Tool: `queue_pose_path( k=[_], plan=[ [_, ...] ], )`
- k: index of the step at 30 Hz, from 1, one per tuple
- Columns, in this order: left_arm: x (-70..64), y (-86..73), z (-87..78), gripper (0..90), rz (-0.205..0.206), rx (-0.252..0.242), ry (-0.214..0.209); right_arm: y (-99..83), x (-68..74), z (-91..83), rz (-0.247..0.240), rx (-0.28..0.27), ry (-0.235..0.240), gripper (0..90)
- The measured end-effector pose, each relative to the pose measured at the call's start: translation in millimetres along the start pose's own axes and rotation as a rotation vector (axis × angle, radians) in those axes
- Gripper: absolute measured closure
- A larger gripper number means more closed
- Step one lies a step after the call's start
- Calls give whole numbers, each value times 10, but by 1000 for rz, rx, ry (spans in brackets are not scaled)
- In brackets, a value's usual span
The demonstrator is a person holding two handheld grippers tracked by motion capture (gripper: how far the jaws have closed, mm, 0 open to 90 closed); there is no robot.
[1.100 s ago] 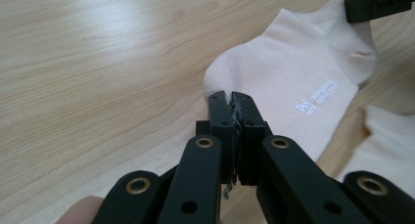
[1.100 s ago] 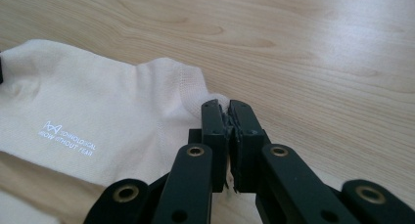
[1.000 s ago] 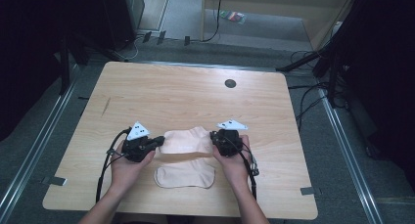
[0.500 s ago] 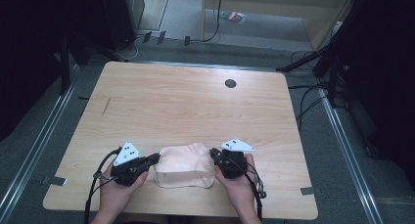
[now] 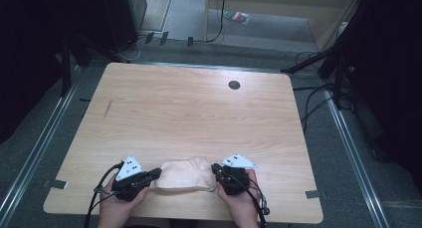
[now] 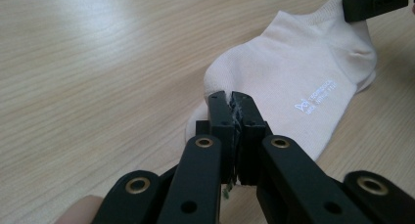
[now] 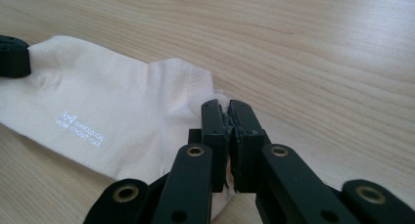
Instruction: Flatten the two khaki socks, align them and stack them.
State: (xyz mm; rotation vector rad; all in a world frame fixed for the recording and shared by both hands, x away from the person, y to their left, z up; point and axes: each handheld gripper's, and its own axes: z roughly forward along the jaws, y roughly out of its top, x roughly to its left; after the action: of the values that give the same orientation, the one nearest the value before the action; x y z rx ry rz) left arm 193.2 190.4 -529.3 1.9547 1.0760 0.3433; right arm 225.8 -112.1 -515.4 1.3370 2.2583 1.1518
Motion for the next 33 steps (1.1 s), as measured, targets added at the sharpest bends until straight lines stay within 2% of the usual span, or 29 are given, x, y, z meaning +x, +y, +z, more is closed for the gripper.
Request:
queue_pose_path(
  k=[13, 26, 31, 33],
  plan=[
    [-20, -65, 87, 896, 11, 31, 0, -68, -3, 21, 2, 10, -5, 869],
    [-27, -87, 141, 895, 56, 54, 38, -140, -4, 61, 20, 41, -1, 868],
    [-30, -89, 155, 895, 58, 54, 41, -150, -13, 60, 26, 31, -8, 868],
    [-36, -87, 153, 895, 67, 58, 46, -136, -17, 55, 28, 6, -6, 868]
  ],
)
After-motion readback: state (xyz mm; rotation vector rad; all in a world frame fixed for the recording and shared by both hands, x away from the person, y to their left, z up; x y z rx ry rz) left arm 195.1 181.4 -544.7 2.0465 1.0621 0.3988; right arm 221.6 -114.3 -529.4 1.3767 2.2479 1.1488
